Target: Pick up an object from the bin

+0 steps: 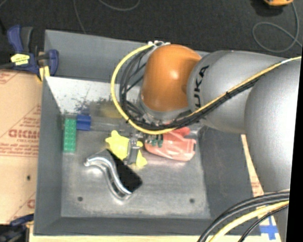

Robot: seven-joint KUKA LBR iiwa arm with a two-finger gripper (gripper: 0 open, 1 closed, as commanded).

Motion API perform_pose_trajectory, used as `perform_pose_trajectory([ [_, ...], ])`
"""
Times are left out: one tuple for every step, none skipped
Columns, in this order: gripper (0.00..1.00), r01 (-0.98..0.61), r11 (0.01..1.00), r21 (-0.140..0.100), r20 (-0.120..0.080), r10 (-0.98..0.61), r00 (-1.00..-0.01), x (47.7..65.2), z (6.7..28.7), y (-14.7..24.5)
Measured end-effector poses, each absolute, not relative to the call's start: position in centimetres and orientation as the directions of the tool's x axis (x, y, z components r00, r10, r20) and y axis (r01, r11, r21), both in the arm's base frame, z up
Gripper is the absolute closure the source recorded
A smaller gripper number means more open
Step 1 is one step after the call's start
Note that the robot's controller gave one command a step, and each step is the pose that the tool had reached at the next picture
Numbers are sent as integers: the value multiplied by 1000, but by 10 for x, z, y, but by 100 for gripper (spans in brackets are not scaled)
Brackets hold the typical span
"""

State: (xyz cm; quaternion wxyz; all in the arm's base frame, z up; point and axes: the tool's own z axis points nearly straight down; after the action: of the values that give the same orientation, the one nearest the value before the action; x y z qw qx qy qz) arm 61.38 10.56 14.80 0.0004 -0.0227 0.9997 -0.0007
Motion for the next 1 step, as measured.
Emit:
perform_pose_trajectory([
  [0, 55, 999, 4, -5, 55, -998, 620, 156, 104],
])
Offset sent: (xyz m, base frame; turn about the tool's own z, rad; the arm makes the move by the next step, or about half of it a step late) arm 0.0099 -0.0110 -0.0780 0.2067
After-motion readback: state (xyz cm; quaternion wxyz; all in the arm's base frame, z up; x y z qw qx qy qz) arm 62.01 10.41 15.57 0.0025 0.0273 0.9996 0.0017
